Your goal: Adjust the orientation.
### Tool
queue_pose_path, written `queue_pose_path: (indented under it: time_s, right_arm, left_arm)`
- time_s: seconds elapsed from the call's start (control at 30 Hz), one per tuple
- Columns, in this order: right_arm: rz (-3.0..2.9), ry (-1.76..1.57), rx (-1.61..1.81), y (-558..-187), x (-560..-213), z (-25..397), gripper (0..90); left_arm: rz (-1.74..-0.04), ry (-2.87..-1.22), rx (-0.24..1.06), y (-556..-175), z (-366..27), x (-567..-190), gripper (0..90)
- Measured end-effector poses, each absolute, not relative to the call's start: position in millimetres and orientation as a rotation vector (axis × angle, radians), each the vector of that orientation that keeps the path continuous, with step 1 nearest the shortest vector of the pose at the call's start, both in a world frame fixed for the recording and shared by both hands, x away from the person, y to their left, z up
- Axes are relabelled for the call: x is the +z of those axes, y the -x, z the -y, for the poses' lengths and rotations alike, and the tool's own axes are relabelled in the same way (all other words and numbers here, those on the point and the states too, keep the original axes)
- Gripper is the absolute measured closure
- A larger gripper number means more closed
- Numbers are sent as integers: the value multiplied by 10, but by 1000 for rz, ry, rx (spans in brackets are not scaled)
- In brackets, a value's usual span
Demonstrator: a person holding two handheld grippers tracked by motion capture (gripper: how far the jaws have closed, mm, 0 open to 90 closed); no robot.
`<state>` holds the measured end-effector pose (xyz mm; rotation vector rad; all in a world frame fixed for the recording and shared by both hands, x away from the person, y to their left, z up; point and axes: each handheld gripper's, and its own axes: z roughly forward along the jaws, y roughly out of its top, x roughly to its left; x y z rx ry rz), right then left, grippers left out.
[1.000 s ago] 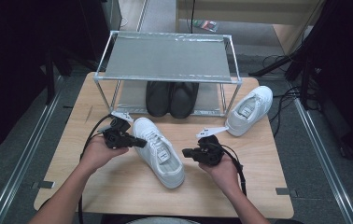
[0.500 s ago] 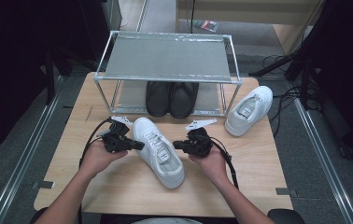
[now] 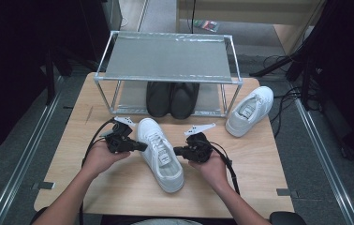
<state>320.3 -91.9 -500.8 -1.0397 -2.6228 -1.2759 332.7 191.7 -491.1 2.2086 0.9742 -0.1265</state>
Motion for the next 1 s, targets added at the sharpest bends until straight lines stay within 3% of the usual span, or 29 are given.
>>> queue_pose_path:
  time_s: [0.77, 1.0]
  right_arm:
    - [2603, 1122, -1303, -3064, -5003, 1129, 885]
    - [2554, 1140, -1390, -3029, -4890, 1245, 799]
  left_arm:
    - [-892, -2227, -210, -3463, -1699, -4902, 886]
    - [-864, -2193, -179, -3394, -1826, -4764, 783]
